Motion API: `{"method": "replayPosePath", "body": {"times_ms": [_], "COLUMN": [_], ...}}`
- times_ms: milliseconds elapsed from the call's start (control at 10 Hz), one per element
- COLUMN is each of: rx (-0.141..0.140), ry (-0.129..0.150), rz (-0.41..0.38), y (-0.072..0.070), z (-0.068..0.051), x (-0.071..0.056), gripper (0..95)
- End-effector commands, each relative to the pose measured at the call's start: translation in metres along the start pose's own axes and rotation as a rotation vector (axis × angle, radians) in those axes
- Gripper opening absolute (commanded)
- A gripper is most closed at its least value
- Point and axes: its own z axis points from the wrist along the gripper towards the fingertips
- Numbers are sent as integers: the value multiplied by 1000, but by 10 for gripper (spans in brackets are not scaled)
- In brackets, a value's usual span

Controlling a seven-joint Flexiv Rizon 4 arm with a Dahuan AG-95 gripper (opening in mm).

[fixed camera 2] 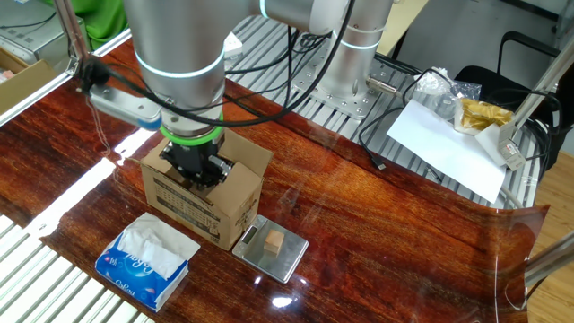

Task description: Open a box

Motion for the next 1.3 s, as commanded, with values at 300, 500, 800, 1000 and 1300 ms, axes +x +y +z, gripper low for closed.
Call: {"method": "replayPosePath", "body": {"times_ms": [300,500,800,1000,1300], "rx": [-18,-21,-18,-16,-11], "ry": [-5,-20,-45,-56,-90], "rz": [-20,-28,-33,-37,-48], "y": [0,0,0,0,0], "z": [0,0,0,0,0], "x": [0,0,0,0,0], "gripper": [0,0,0,0,0]}}
